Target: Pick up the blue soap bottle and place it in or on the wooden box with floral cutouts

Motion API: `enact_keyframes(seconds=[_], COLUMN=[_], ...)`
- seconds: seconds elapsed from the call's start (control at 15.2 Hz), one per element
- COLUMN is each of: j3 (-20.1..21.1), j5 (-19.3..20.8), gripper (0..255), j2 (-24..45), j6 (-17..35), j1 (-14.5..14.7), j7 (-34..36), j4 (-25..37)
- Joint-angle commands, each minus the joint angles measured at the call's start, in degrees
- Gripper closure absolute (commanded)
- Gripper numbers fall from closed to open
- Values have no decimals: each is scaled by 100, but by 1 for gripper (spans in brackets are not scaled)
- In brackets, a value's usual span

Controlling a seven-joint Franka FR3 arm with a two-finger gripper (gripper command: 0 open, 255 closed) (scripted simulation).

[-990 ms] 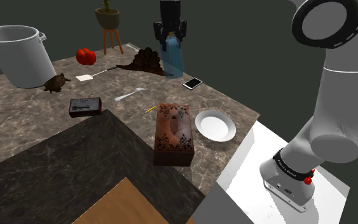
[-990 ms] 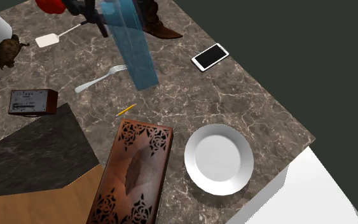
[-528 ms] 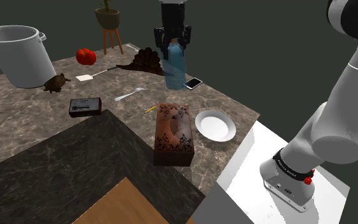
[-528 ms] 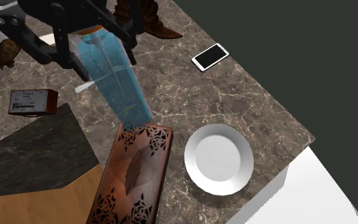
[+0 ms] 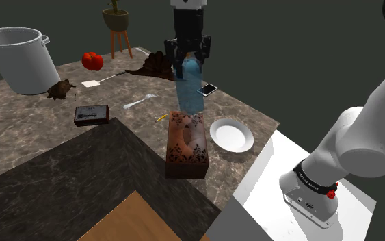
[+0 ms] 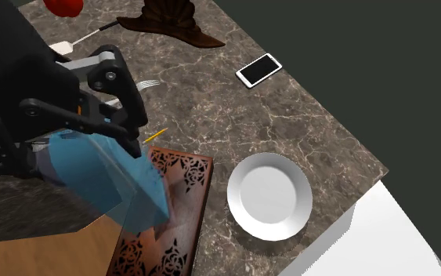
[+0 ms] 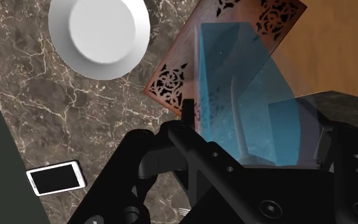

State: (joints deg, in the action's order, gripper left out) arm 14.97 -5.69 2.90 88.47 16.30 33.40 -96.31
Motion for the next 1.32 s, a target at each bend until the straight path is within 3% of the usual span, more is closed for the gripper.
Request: enact_keyframes(seconds=[0.0,1.25], j3=[81,94], j5=[-56,-41], gripper=[255,255], j2=[-116,11], j6=[86,1399], j1=[85,101], j7=[157,51], j4=[-182,-1375])
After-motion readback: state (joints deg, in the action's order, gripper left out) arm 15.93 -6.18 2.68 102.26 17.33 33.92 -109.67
